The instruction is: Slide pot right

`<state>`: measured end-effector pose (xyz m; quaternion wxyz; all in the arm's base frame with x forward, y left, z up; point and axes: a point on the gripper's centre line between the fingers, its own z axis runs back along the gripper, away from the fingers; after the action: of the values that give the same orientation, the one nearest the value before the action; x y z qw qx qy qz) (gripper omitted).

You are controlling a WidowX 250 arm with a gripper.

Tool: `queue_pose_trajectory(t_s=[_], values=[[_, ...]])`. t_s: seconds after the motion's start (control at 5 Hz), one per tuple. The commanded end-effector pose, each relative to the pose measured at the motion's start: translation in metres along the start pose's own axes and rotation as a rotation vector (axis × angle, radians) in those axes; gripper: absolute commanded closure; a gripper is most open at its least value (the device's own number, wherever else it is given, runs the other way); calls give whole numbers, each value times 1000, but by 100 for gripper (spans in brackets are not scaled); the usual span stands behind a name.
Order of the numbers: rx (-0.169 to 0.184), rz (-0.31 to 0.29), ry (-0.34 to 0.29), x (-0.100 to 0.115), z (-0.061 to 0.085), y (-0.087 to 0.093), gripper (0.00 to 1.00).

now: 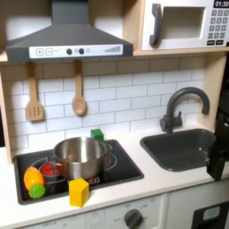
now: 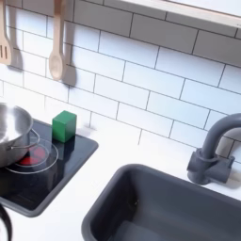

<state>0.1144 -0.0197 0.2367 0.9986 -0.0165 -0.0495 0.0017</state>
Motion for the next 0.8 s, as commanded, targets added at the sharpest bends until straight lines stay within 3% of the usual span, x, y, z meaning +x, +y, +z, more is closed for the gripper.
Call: queue_pose_trajectory(t_s=[0.0,0.6], values=[[32,10,16,15,-4,19,0],[55,48,-8,65,-3,52,0]])
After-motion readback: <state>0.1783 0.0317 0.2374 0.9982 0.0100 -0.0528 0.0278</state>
